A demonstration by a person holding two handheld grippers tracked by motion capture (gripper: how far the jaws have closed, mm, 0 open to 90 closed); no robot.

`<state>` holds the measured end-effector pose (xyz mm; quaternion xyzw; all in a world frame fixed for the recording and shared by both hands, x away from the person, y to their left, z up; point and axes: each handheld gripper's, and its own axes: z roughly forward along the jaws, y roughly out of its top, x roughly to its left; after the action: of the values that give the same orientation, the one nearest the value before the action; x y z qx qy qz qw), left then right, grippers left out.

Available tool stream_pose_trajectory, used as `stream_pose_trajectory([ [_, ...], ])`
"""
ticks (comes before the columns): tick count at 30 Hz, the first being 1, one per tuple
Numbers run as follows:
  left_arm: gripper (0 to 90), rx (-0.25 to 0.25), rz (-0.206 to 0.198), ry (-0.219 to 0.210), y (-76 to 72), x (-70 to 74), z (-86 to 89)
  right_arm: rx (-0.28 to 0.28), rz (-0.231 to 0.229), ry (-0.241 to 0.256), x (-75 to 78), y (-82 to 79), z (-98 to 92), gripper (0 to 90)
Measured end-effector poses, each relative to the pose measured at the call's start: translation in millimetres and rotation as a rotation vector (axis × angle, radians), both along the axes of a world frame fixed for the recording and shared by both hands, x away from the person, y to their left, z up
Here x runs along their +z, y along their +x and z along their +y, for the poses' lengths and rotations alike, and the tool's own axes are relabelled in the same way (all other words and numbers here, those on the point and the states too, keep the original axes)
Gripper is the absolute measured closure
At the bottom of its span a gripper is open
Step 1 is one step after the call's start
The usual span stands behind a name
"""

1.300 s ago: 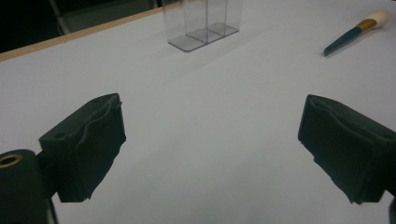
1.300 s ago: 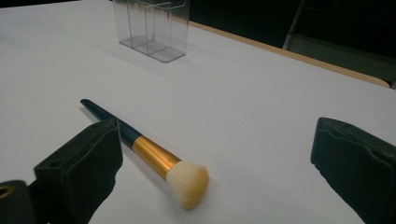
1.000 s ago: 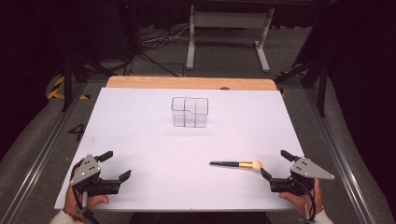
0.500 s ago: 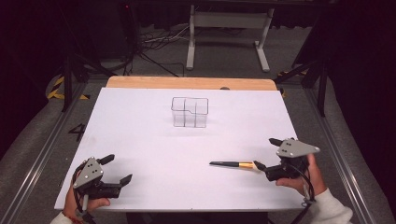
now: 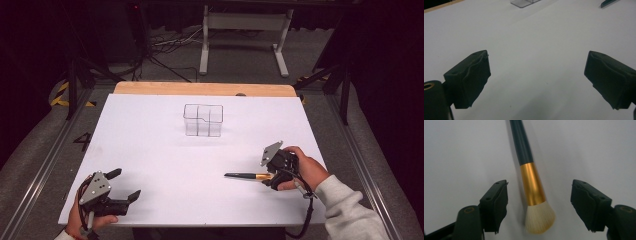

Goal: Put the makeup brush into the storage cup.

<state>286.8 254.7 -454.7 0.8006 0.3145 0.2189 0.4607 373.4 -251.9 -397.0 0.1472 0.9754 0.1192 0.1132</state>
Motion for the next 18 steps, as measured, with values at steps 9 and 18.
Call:
stream_pose_trajectory([
  [9,7.2,-0.010,-0.002,0.009,-2.5,-0.3,-0.4,0.047,0.081,-0.172,-11.8,15.1,14.2,46.5],
  [18,7.2,-0.006,-0.007,0.011,-3.2,0.7,0.2,0.099,0.114,-0.202,-19.5,20.7,20.2,61.7],
])
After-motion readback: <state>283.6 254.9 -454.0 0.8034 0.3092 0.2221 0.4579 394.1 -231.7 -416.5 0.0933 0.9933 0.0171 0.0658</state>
